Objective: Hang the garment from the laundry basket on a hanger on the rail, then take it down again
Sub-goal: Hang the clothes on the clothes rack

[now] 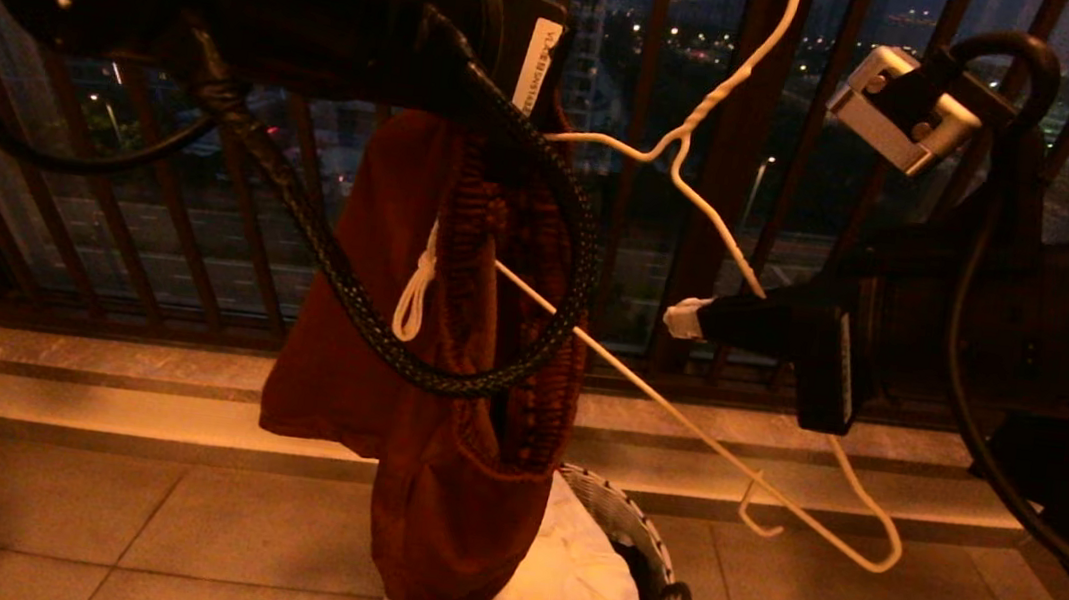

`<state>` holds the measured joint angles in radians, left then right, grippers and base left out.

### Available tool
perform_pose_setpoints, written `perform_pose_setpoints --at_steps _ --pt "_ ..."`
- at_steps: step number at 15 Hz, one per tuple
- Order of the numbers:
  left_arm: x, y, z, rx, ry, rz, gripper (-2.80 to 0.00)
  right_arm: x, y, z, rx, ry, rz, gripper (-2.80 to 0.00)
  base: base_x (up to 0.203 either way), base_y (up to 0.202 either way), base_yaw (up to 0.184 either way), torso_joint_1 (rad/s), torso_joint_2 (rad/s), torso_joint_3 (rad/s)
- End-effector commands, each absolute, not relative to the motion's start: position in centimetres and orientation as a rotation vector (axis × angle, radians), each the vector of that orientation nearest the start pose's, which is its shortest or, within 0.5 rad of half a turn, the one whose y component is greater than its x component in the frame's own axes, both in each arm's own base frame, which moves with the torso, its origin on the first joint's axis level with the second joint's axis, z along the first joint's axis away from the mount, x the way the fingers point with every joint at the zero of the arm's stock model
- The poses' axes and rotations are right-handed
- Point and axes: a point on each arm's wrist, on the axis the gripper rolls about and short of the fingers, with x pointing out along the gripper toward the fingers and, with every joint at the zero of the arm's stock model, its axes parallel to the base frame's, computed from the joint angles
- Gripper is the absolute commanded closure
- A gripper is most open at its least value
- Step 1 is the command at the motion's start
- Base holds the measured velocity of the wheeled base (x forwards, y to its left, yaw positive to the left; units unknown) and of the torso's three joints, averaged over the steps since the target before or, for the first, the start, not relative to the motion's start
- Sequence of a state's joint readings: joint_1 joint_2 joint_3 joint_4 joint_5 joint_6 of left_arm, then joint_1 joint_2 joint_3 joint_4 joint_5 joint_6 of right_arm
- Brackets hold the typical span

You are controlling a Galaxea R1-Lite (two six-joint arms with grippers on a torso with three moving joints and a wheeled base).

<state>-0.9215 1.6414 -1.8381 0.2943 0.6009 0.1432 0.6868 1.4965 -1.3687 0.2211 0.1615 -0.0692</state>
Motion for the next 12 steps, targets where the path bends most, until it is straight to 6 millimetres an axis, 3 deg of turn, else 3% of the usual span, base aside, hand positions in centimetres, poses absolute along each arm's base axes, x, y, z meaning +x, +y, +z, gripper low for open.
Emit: perform_pose_setpoints --at_steps 1,6,12 --pt "17.1 -21.3 40.0 0.205 0.042 -0.341 0.00 20.1 17.0 31.1 -0.162 0.336 0.853 0.00 0.000 0.000 0.000 0.000 0.00 0.000" --pt "15.1 -22.3 40.3 0.193 0.027 -0.419 0.00 20.6 17.5 31.4 -0.151 0.292 0.867 0.00 0.000 0.000 0.000 0.000 0.00 0.000" --pt "14.3 -23.2 40.6 0.180 0.013 -0.460 0.00 21.0 17.9 31.5 -0.139 0.247 0.888 0.00 0.000 0.000 0.000 0.000 0.00 0.000"
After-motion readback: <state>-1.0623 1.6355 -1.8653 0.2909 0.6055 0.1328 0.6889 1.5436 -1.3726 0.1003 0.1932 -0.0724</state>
